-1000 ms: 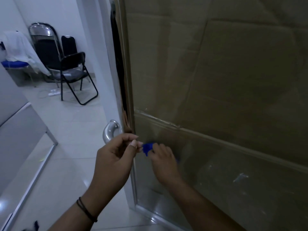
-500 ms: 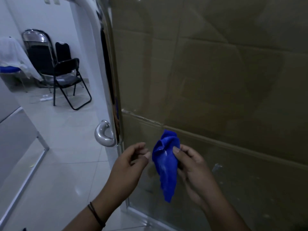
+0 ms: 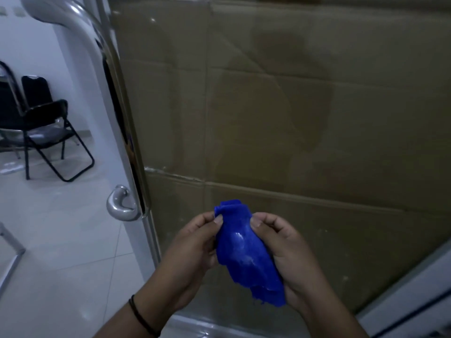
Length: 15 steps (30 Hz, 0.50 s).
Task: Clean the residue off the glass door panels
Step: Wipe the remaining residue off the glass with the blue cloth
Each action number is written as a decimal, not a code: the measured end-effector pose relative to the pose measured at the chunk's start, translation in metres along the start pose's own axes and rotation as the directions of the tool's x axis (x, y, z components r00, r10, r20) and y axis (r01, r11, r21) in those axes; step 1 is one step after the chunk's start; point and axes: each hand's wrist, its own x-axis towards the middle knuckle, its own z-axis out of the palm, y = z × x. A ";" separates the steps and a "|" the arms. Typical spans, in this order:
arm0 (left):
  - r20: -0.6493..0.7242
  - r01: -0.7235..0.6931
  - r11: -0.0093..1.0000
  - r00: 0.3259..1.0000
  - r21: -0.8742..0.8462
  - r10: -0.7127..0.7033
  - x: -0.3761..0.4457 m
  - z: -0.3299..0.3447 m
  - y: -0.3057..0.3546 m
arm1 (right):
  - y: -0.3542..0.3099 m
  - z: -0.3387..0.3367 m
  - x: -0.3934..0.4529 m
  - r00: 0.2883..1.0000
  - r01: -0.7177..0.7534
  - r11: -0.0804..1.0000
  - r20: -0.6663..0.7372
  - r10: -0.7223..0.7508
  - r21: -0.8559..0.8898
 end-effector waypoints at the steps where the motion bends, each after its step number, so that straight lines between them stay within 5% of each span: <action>1: 0.023 0.010 1.000 1.000 -0.005 -0.010 -0.003 0.000 0.001 | 0.000 0.003 -0.004 1.000 0.008 1.000 -0.008 -0.008 0.020; 6: 0.047 0.054 0.999 0.997 -0.010 -0.053 -0.013 -0.011 0.003 | 0.008 0.023 -0.020 0.999 0.027 0.997 -0.044 -0.024 0.076; 15: 0.016 0.080 0.995 0.997 0.059 -0.081 -0.037 -0.045 0.002 | 0.046 0.050 -0.040 0.978 0.058 0.960 -0.177 -0.110 -0.274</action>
